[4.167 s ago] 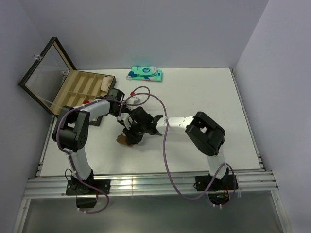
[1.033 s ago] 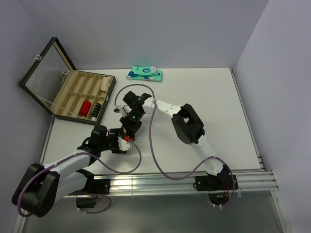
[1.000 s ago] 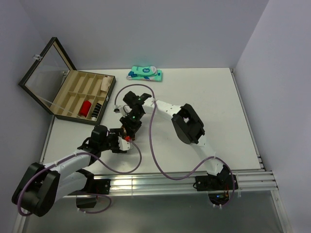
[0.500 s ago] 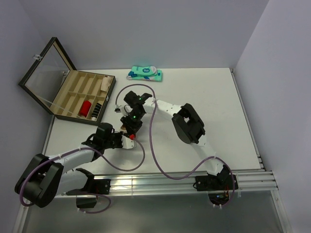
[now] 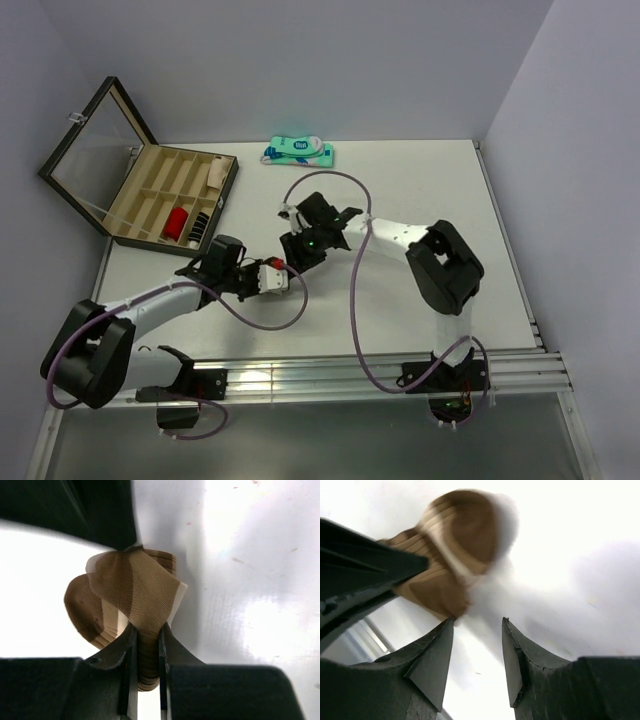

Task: Roll the socks
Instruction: Roll the sock at the center of the board.

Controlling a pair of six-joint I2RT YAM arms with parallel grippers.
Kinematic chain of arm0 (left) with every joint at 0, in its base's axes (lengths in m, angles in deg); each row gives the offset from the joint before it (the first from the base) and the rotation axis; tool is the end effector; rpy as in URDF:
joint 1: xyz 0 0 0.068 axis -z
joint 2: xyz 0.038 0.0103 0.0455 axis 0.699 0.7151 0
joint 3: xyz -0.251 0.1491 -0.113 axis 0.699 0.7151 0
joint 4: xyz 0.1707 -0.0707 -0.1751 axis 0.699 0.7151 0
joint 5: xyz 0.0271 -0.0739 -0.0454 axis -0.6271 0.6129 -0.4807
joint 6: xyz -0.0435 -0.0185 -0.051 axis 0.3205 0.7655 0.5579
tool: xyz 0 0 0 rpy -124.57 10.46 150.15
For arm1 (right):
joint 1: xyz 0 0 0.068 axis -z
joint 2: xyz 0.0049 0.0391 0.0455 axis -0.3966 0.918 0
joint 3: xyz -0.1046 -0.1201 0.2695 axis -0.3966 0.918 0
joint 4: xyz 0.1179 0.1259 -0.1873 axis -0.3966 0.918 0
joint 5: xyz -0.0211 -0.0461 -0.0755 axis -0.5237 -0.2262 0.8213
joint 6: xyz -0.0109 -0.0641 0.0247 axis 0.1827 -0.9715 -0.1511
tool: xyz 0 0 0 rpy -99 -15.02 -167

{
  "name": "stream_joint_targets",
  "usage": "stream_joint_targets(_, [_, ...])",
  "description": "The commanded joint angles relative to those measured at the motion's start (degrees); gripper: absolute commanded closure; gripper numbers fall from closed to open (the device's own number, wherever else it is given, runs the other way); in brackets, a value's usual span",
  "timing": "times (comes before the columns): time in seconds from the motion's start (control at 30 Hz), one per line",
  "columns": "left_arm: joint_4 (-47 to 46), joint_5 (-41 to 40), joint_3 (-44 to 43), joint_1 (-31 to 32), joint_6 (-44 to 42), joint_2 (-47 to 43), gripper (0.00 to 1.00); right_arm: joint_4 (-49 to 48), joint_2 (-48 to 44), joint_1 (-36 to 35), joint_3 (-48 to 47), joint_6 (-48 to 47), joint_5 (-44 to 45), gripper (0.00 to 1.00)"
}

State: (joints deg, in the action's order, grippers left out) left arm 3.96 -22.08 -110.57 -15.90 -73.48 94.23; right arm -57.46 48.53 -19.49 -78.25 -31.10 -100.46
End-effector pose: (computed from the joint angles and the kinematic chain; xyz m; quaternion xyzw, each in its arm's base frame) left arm 0.1836 -0.1301 0.1918 0.6448 0.6447 -0.1596 0.3784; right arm 0.2934 0.3059 0.2094 -0.3248 0.8811 0.3117 0.1450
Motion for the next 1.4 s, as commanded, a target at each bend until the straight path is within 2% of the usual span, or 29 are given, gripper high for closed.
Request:
stream_joint_targets(0.0, [8.16,6.22,-3.17,-0.06,2.03,2.10,1.00,-9.26,-6.40,2.07,5.18,5.04,9.91,0.50])
stream_joint_targets(0.23, [18.79,12.01,-10.81,-2.78,0.36,9.22,1.00,-15.68,-17.12,3.91,17.91,10.75,17.99,0.48])
stream_joint_targets(0.4, [31.97,16.15,-20.04,-6.55,-4.12,17.65,1.00,-21.04,-27.49,4.18,26.26,13.22,23.97,0.47])
stream_joint_targets(0.57, [44.18,18.17,-29.34,-8.76,-9.92,28.09,1.00,-26.14,-36.11,3.39,32.34,10.60,25.55,0.47])
stream_joint_targets(0.67, [51.04,18.71,-34.18,-9.90,-12.47,33.63,1.00,-26.67,-38.84,-0.21,34.10,6.91,27.75,0.46])
stream_joint_targets(0.8, [58.08,18.79,-39.20,-10.43,-14.76,39.71,1.00,-24.57,-36.04,-10.37,30.52,0.41,32.67,0.46])
stream_joint_targets(0.93, [64.41,18.88,-43.33,-10.52,-17.04,44.99,1.00,-24.21,-30.16,-16.46,26.29,-3.91,34.17,0.46])
stream_joint_targets(1.1, [69.60,18.80,-46.59,-10.52,-18.45,49.21,1.00,-22.10,-23.74,-19.99,20.85,-8.38,34.26,0.44])
stream_joint_targets(1.37, [73.03,17.92,-49.84,-10.52,-18.28,52.82,1.00,-17.01,-15.91,-23.86,13.37,-14.19,34.79,0.41])
